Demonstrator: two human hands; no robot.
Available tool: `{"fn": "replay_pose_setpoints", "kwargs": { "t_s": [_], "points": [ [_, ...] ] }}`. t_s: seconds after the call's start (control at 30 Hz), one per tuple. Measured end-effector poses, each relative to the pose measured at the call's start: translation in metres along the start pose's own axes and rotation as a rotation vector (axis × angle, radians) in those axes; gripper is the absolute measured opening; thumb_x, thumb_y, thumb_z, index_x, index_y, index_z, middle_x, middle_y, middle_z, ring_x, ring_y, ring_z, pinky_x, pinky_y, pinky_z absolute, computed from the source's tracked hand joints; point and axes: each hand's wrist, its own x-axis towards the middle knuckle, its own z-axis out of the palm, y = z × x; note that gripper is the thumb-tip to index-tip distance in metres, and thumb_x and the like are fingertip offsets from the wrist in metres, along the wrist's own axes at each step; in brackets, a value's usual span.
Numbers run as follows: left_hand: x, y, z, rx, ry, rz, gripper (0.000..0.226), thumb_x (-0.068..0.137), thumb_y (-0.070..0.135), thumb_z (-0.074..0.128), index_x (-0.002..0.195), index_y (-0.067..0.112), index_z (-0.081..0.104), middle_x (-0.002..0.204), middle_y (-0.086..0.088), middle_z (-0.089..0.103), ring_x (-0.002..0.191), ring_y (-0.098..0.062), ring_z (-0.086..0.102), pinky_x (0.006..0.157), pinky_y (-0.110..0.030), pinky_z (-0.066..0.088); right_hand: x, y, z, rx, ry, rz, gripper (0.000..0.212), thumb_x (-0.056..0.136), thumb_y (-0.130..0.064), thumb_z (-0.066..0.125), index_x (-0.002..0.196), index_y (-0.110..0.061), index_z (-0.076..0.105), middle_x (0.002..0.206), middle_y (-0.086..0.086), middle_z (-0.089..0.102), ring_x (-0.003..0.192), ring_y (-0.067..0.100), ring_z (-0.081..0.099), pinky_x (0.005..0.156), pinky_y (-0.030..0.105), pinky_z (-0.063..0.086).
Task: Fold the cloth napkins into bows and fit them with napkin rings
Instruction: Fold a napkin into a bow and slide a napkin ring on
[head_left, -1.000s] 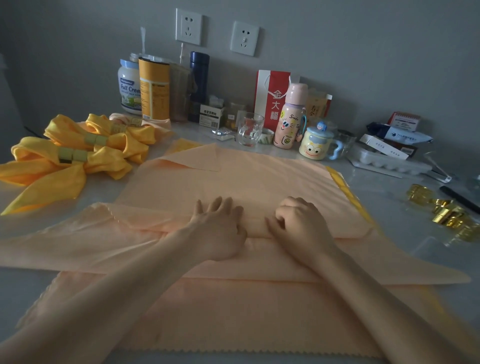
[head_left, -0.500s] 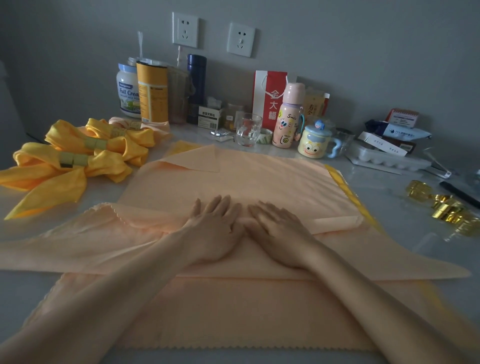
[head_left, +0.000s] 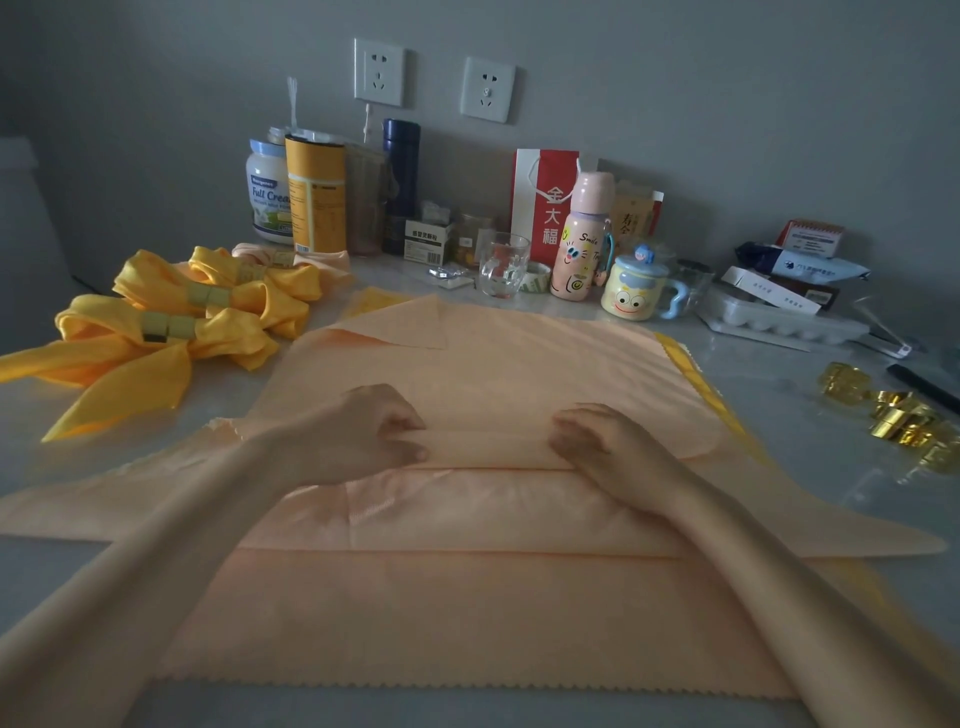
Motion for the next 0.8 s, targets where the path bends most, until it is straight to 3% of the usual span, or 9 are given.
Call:
{"fn": "replay_pose_setpoints", "kwargs": {
  "t_s": [0.07, 0.1, 0.27, 0.47, 0.57, 0.67, 0.8],
  "points": [
    [0.000, -0.008, -0.007, 0.025, 0.004, -0.036, 0.034, 0.086, 0.040, 0.064, 0.112, 0.019, 0.065, 0.103, 0.009, 0.053, 0.094, -0.006, 0.048, 0.077, -0.014, 0.035, -0.002, -0.005, -0.005, 0.098, -0.007, -0.039, 0.029, 0.091, -0.022, 0.060, 0.117, -0.011, 0.064, 0.120, 0.000, 0.058, 0.110, 0.007, 0.051, 0.091, 0.001, 0.031],
    [0.000, -0.012, -0.010, 0.015, 0.003, -0.050, 0.031, 0.086, 0.037, 0.064, 0.112, 0.021, 0.065, 0.098, 0.014, 0.052, 0.089, -0.001, 0.048, 0.074, -0.009, 0.035, -0.003, -0.007, -0.008, 0.107, -0.025, -0.056, 0.024, 0.089, -0.016, 0.061, 0.112, -0.011, 0.066, 0.115, -0.001, 0.059, 0.105, 0.006, 0.052, 0.086, -0.003, 0.030],
    [0.000, -0.020, -0.018, -0.015, -0.028, -0.057, 0.026, 0.082, 0.029, 0.069, 0.107, 0.022, 0.065, 0.091, 0.019, 0.052, 0.083, 0.004, 0.048, 0.068, -0.002, 0.037, -0.007, -0.004, -0.023, 0.095, -0.089, -0.064, 0.027, 0.085, -0.009, 0.065, 0.111, -0.015, 0.067, 0.109, -0.003, 0.062, 0.104, 0.007, 0.056, 0.086, 0.004, 0.038],
    [0.000, -0.020, -0.014, 0.027, -0.024, -0.041, 0.023, 0.078, 0.024, 0.072, 0.097, 0.029, 0.059, 0.097, 0.011, 0.056, 0.089, -0.006, 0.051, 0.081, -0.019, 0.042, -0.010, -0.006, -0.025, 0.101, -0.060, -0.071, 0.025, 0.082, -0.007, 0.067, 0.105, -0.017, 0.068, 0.104, -0.007, 0.064, 0.098, 0.005, 0.058, 0.082, 0.005, 0.041],
    [0.001, -0.018, -0.010, 0.094, 0.114, -0.050, 0.018, 0.078, 0.022, 0.068, 0.096, 0.023, 0.066, 0.097, 0.005, 0.062, 0.090, -0.012, 0.054, 0.082, -0.025, 0.043, -0.010, -0.009, -0.023, 0.106, -0.026, -0.081, 0.020, 0.082, -0.007, 0.066, 0.099, -0.018, 0.069, 0.099, -0.008, 0.065, 0.093, 0.004, 0.060, 0.081, 0.012, 0.045],
    [0.000, -0.013, -0.003, 0.113, 0.249, -0.023, 0.013, 0.079, 0.014, 0.063, 0.091, 0.012, 0.067, 0.091, 0.000, 0.063, 0.087, -0.018, 0.054, 0.074, -0.027, 0.041, -0.009, -0.008, -0.017, 0.098, 0.040, -0.094, 0.017, 0.083, -0.005, 0.063, 0.096, -0.016, 0.068, 0.096, -0.007, 0.065, 0.089, 0.005, 0.059, 0.076, 0.006, 0.041],
    [0.004, -0.014, 0.003, 0.083, 0.365, -0.014, 0.016, 0.081, 0.008, 0.060, 0.096, 0.014, 0.064, 0.096, 0.003, 0.059, 0.091, -0.018, 0.055, 0.079, -0.030, 0.044, -0.008, -0.006, -0.010, 0.027, 0.161, -0.154, 0.013, 0.085, -0.006, 0.063, 0.095, -0.012, 0.067, 0.092, -0.005, 0.063, 0.088, 0.009, 0.056, 0.077, 0.007, 0.038]
  ]
}}
